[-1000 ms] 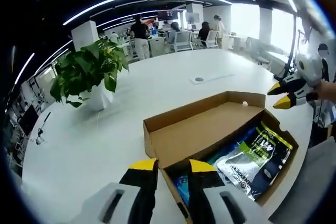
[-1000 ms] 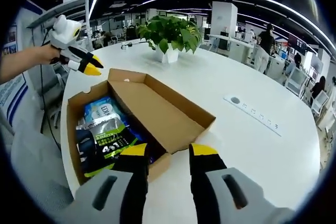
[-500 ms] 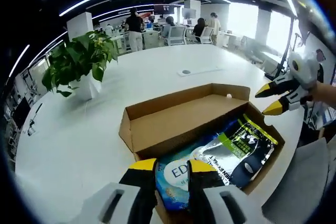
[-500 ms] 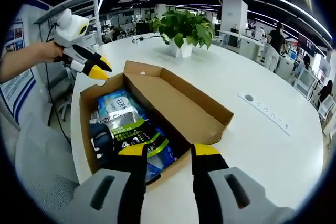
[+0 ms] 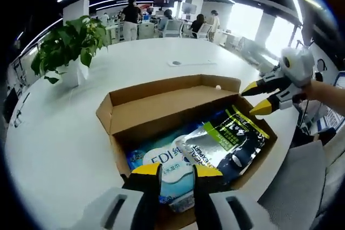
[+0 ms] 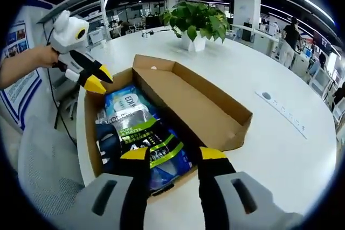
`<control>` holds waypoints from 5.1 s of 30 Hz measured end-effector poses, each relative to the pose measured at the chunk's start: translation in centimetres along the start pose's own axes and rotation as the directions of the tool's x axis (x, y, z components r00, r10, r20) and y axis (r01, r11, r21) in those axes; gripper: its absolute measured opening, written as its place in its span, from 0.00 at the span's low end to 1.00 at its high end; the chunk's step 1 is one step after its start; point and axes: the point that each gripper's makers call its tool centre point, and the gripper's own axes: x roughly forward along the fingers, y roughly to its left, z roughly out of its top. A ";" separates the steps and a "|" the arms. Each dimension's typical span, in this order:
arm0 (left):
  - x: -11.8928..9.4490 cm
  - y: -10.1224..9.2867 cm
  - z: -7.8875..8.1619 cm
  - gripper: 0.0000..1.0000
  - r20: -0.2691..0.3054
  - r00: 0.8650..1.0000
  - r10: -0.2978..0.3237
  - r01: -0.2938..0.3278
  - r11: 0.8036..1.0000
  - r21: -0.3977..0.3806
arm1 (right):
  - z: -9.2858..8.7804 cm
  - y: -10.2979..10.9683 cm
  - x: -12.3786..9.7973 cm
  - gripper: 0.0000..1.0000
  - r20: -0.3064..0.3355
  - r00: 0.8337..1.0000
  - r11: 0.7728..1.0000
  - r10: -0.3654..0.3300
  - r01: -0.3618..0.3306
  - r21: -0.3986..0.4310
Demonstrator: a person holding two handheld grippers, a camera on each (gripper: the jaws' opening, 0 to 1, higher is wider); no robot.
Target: Operate the shoe box by opening the lid, removing the specified soft item, and placing it in the target area until the item is outside and the box remains undamaged.
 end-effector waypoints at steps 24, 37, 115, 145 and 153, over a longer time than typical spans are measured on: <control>2.6 -2.8 -3.5 0.23 -0.135 0.970 -0.201 0.188 0.977 -0.105 | -0.4 0.8 2.4 0.31 -0.078 0.996 0.999 0.049 -0.049 0.001; 3.5 -4.2 -4.3 0.17 -0.152 0.923 -0.353 0.296 0.904 -0.308 | -0.6 0.8 3.3 0.28 -0.109 0.992 0.997 0.067 -0.062 0.053; -0.2 -7.4 4.5 0.00 0.098 0.953 -0.285 0.301 0.926 -0.229 | 3.8 -2.3 -4.6 0.00 0.041 0.995 0.994 -0.087 0.084 0.069; 4.3 -13.9 7.8 0.00 0.089 0.932 -0.352 0.362 0.917 -0.169 | -1.2 -8.3 -9.2 0.00 -0.029 0.985 0.978 -0.169 0.172 0.116; 5.5 -15.8 8.7 0.00 0.090 0.921 -0.380 0.390 0.908 -0.156 | -2.4 -10.0 -10.4 0.00 -0.043 0.981 0.971 -0.188 0.193 0.144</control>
